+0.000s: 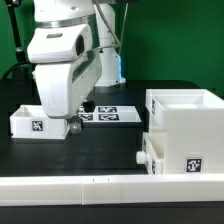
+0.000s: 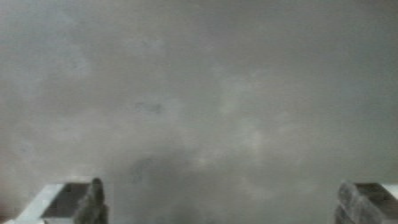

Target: Assemble drawer

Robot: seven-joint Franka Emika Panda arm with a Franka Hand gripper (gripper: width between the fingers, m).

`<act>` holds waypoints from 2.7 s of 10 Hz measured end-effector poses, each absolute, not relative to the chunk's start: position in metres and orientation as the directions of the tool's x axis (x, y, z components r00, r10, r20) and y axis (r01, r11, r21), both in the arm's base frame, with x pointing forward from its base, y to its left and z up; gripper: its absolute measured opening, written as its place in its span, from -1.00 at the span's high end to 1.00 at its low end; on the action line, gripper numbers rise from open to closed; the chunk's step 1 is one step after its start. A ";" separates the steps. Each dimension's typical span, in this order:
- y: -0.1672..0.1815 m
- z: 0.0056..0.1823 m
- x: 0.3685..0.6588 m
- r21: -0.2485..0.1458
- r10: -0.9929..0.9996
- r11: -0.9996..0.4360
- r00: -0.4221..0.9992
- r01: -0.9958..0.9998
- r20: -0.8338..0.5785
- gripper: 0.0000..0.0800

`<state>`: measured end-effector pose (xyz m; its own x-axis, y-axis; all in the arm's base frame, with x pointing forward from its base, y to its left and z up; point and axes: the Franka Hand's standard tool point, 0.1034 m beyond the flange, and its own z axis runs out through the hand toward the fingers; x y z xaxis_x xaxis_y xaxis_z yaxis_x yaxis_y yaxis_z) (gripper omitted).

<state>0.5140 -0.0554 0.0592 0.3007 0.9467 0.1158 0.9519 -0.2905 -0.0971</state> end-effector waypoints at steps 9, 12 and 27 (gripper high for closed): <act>-0.089 0.072 0.464 -0.054 0.476 -0.875 0.876 0.480 0.075 -0.62; -0.090 0.059 0.452 -0.054 0.203 -0.977 0.976 0.208 0.075 -0.62; -0.077 0.014 0.394 -0.071 -0.224 -0.971 0.971 -0.230 -0.081 -0.62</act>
Offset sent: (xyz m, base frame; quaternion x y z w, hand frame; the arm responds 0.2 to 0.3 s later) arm -0.0327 -0.0285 0.0220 -0.0347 0.0087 0.3069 0.9511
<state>0.3935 -0.0772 0.0136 0.9712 -0.2241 -0.0814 -0.2300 -0.9706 -0.0714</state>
